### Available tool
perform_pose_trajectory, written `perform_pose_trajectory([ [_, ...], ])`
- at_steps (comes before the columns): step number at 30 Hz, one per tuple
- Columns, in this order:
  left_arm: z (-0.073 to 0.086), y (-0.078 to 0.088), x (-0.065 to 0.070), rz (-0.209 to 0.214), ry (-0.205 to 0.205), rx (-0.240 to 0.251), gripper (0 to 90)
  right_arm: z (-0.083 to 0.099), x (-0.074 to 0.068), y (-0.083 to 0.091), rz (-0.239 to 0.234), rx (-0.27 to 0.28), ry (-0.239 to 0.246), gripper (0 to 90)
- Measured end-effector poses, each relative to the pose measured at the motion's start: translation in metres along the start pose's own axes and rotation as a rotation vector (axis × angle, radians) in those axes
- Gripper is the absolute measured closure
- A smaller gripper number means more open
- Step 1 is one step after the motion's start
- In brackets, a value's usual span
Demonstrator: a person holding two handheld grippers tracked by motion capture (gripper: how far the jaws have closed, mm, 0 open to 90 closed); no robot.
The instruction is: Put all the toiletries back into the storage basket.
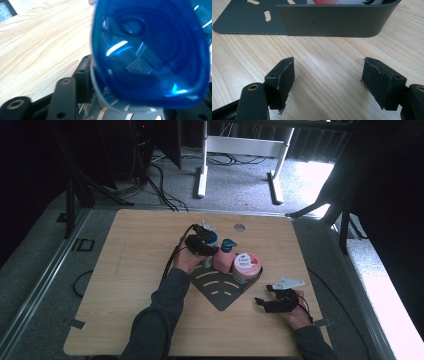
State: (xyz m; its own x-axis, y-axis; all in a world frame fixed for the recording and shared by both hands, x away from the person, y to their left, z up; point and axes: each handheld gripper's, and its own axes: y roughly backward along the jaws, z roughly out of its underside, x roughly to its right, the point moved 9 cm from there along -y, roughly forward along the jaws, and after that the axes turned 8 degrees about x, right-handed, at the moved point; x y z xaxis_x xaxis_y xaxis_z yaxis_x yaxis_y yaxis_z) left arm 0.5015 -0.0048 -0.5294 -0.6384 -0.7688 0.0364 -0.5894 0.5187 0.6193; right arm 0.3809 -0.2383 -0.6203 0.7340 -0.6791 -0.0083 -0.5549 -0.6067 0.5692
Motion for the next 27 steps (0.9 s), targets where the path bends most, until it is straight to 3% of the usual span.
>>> perform_pose_trajectory([
  [7, 0.001, 0.01, 0.0, 0.015, 0.019, 0.001, 41.5, 0.0, 0.0, 0.0, 0.001, 0.0, 0.001, 25.9],
  [16, 0.006, 0.031, 0.0, 0.005, -0.019, 0.007, 34.5, 0.0, 0.0, 0.0, 0.001, 0.0, 0.002, 25.9],
  [21, 0.017, 0.042, -0.011, -0.022, -0.001, 0.025, 34.5, 0.0, 0.0, 0.0, 0.002, 0.0, 0.003, 25.9],
  [27, 0.03, 0.056, -0.031, -0.066, 0.053, 0.046, 35.1, 0.0, 0.0, 0.0, 0.002, 0.0, 0.003, 25.9],
])
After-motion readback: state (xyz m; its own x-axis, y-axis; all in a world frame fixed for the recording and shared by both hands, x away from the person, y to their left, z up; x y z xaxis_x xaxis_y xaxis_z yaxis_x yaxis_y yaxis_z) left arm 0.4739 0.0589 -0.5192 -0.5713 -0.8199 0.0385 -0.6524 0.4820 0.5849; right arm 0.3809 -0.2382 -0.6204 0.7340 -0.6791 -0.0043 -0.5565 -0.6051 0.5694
